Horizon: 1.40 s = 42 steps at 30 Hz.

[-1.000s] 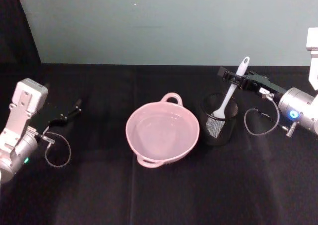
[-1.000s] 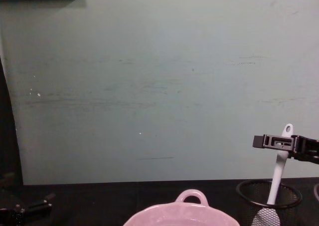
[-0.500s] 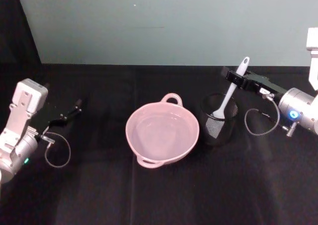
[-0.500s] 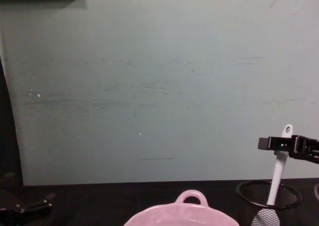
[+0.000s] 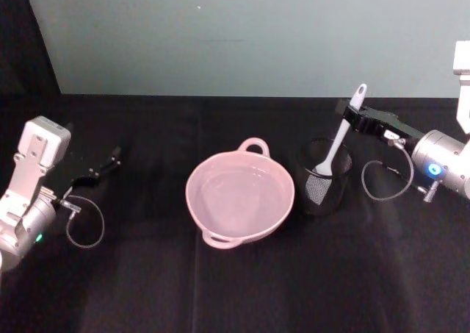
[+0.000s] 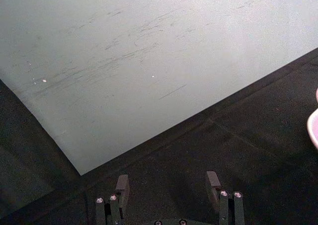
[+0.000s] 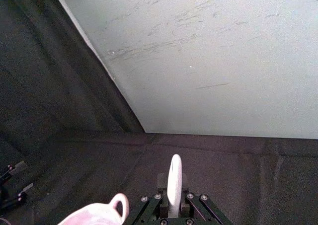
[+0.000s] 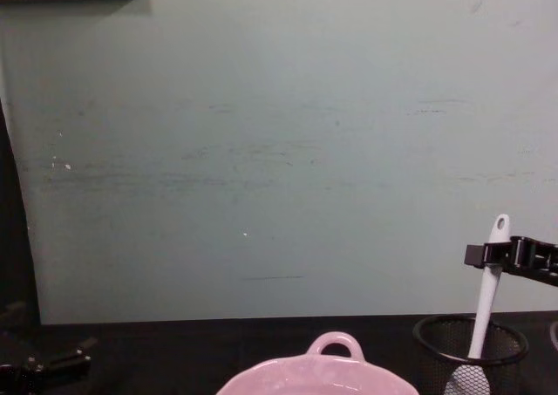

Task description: Use the one hand to pick up the spoon and stir the clear water in the bowl.

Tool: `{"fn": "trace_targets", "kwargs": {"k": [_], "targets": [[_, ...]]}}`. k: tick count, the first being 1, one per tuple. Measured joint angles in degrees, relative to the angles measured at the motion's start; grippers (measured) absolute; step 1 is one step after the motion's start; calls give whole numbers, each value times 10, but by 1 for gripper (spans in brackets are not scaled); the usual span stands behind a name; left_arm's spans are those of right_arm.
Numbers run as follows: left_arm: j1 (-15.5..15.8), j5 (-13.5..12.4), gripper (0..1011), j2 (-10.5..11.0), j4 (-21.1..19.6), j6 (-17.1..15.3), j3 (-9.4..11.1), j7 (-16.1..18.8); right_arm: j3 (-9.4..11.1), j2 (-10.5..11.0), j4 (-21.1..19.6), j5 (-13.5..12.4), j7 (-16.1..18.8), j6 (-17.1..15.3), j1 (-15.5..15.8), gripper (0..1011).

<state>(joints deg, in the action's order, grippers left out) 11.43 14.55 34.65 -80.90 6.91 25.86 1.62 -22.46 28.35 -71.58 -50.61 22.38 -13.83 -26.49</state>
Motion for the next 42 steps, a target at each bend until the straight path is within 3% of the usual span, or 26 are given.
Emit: {"fn": "trace_targets", "kwargs": {"k": [10,15,27,29,34,36,42], "targets": [[0,0,1011,0,0,0,0,0,0,0,0,1,0,1,0,117],[0,0,1011,0,0,0,0,0,3,13,-36,24,0,31,15,117],[0,0,1011,0,0,0,0,0,23,50,-134,35,-8,27,45,117],[0,0,1011,0,0,0,0,0,30,63,-167,36,-12,20,51,117],[0,0,1011,0,0,0,0,0,38,77,-202,33,-20,5,52,117],[0,0,1011,0,0,0,0,0,43,87,-228,23,-26,-15,49,117],[0,0,1011,0,0,0,0,0,42,95,-252,-5,-29,-56,27,117]]}}
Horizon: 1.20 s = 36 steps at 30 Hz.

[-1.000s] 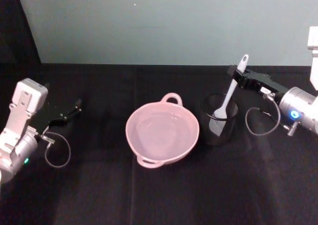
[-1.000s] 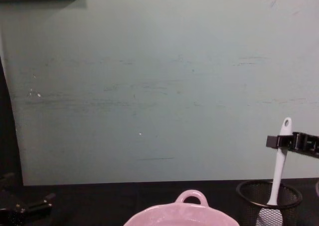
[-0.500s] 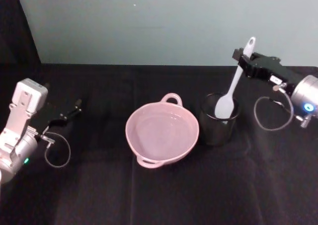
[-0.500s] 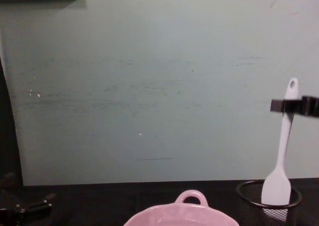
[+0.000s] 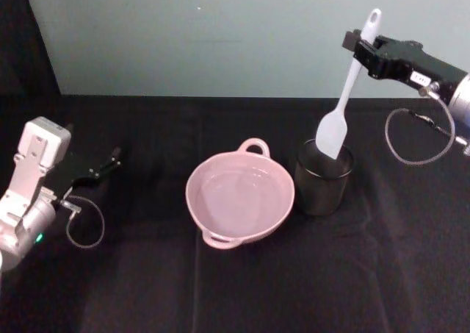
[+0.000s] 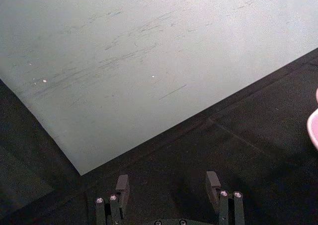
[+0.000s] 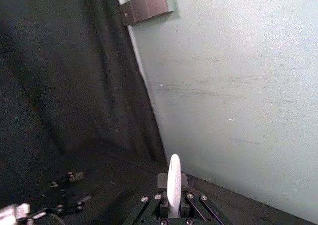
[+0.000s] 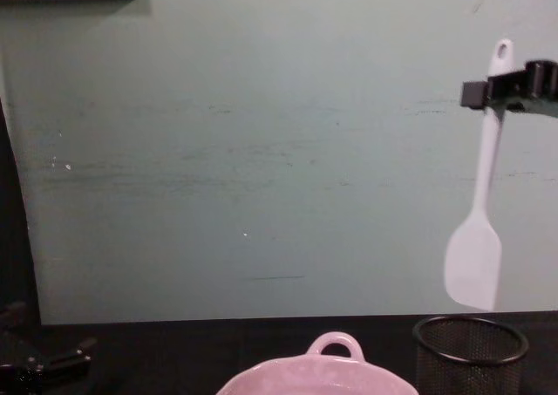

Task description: Use the one hand to pick up the spoon and stir the clear water in the bowl.

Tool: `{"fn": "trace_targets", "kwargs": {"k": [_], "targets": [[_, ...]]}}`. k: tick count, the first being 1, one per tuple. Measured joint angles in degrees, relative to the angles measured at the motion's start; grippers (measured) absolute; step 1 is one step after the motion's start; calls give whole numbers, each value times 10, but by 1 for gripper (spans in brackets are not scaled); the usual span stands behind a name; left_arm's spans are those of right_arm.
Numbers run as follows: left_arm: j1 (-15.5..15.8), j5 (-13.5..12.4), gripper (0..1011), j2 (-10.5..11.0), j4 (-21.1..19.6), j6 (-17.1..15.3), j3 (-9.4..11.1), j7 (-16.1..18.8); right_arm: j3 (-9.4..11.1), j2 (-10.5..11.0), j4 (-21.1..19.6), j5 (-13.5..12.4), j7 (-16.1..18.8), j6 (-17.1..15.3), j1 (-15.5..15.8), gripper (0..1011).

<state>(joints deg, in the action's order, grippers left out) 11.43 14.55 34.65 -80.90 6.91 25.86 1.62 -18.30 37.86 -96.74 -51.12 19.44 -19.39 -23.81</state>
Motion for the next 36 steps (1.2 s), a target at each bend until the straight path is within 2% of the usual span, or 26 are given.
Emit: {"fn": "trace_targets", "kwargs": {"k": [5,9,11,12,14,15,17,19,20,21,22,23,26,31,36], "targets": [[0,0,1011,0,0,0,0,0,-22,-5,-9,-17,3,-31,-32,116],[0,0,1011,0,0,0,0,0,-54,-17,-8,-9,8,-37,-59,117],[0,0,1011,0,0,0,0,0,-60,-20,-6,-6,9,-37,-63,117],[0,0,1011,0,0,0,0,0,-74,-27,3,3,13,-28,-71,117],[0,0,1011,0,0,0,0,0,-90,-37,19,16,23,-8,-78,117],[0,0,1011,0,0,0,0,0,-105,-49,42,31,35,16,-86,117],[0,0,1011,0,0,0,0,0,-119,-62,71,45,47,37,-93,117],[0,0,1011,0,0,0,0,0,-139,-87,137,71,75,80,-108,117],[0,0,1011,0,0,0,0,0,-139,-87,137,71,75,80,-108,117],[0,0,1011,0,0,0,0,0,-146,-99,170,83,91,102,-113,117],[0,0,1011,0,0,0,0,0,-149,-103,182,87,97,112,-115,117],[0,0,1011,0,0,0,0,0,-153,-110,207,99,111,136,-118,117],[0,0,1011,0,0,0,0,0,-159,-120,241,117,134,174,-120,117],[0,0,1011,0,0,0,0,0,-161,-124,254,129,161,210,-112,117],[0,0,1011,0,0,0,0,0,-162,-121,236,143,172,237,-88,117]]}}
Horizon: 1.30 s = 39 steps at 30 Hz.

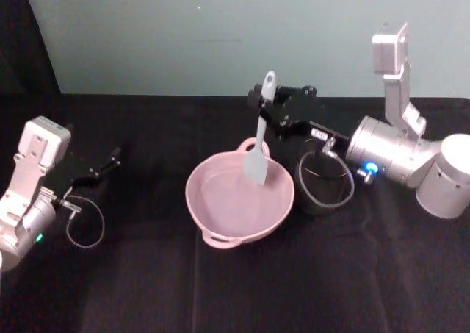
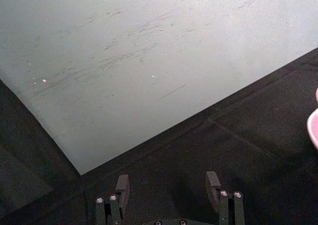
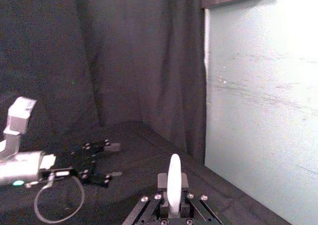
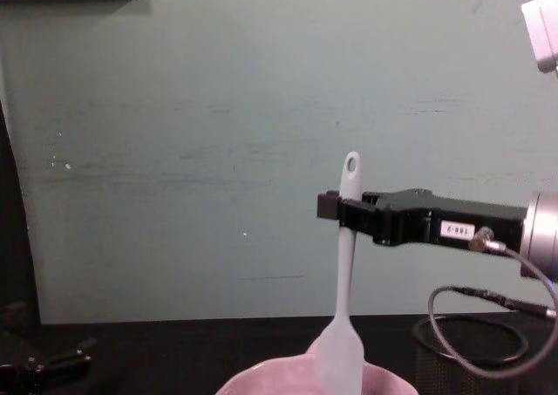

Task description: Use the one hand to pick up the spoon and stir the clear water in the bowl.

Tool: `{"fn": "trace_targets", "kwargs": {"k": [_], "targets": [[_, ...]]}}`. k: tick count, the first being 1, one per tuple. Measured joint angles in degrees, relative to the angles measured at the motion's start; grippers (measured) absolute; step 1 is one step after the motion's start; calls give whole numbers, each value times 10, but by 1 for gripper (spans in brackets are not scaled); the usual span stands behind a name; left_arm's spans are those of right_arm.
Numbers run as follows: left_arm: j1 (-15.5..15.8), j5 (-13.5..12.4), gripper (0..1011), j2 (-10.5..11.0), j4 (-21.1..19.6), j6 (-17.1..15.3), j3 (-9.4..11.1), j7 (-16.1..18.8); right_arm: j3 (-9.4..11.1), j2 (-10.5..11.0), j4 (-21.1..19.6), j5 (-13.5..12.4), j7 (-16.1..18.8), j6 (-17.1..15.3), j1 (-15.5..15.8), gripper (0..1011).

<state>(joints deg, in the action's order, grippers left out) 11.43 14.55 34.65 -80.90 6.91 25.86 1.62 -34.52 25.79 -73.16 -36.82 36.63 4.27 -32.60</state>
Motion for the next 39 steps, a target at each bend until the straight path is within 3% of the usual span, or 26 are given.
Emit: {"fn": "trace_targets", "kwargs": {"k": [10,22,32,39], "targets": [[0,0,1011,0,0,0,0,0,-7,5,-33,35,4,31,39,117],[0,0,1011,0,0,0,0,0,-13,-10,-42,49,25,26,51,117],[0,0,1011,0,0,0,0,0,-23,-57,-6,74,26,26,32,117],[0,0,1011,0,0,0,0,0,-23,-99,40,109,-1,56,12,117]]}}
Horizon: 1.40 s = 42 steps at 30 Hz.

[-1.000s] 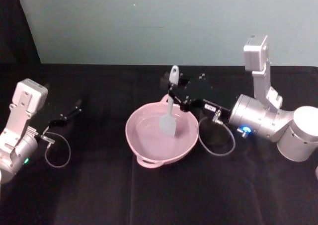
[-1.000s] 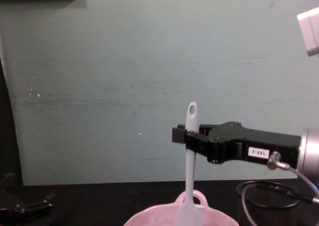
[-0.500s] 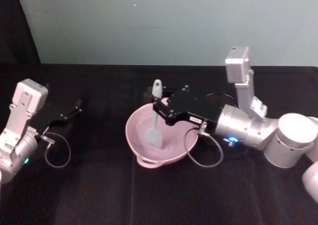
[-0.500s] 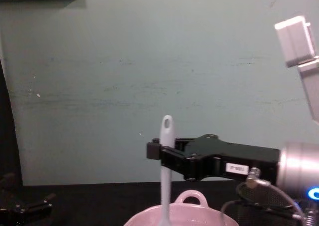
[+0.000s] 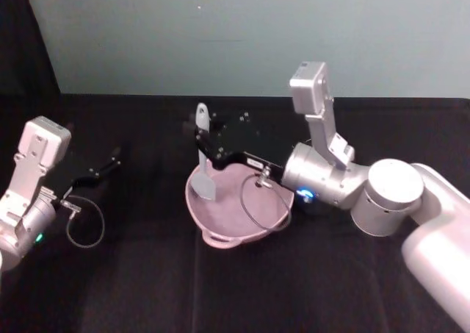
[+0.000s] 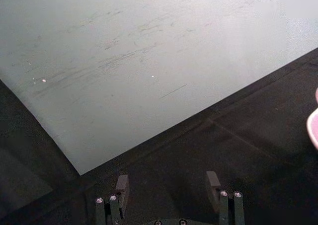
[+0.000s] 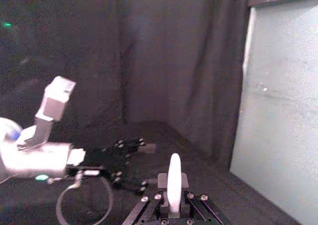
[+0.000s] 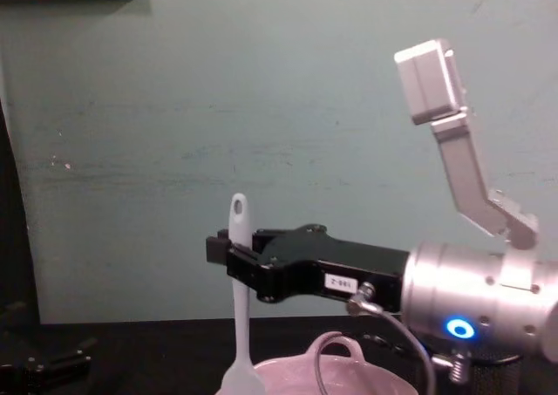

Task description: Use the one hand to pick up the spoon and stir the clear water in the bowl.

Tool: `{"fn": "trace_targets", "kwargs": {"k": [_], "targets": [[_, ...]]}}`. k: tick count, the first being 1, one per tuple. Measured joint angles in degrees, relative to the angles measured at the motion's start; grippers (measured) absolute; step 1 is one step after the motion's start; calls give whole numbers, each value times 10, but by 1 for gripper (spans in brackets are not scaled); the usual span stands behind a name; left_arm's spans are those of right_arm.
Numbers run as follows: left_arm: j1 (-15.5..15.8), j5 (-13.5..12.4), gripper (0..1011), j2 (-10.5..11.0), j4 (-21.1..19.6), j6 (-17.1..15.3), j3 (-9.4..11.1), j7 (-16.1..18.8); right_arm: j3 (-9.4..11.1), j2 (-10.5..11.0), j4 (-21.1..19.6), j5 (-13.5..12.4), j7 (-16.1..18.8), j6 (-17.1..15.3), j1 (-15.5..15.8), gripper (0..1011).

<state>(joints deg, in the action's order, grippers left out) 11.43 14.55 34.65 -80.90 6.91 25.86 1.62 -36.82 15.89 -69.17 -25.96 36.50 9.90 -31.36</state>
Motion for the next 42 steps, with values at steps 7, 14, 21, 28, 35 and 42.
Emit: {"fn": "trace_targets", "kwargs": {"k": [7,14,21,28,35,42], "targets": [[0,0,1011,0,0,0,0,0,11,-21,27,36,-38,32,-9,117],[0,0,1011,0,0,0,0,0,29,-25,44,61,-69,44,-11,117],[0,0,1011,0,0,0,0,0,46,-15,41,69,-79,38,-3,117],[0,0,1011,0,0,0,0,0,67,9,-3,63,-77,13,25,117],[0,0,1011,0,0,0,0,0,84,31,-60,37,-54,-21,63,117],[0,0,1011,0,0,0,0,0,84,47,-122,6,-27,-45,104,117]]}}
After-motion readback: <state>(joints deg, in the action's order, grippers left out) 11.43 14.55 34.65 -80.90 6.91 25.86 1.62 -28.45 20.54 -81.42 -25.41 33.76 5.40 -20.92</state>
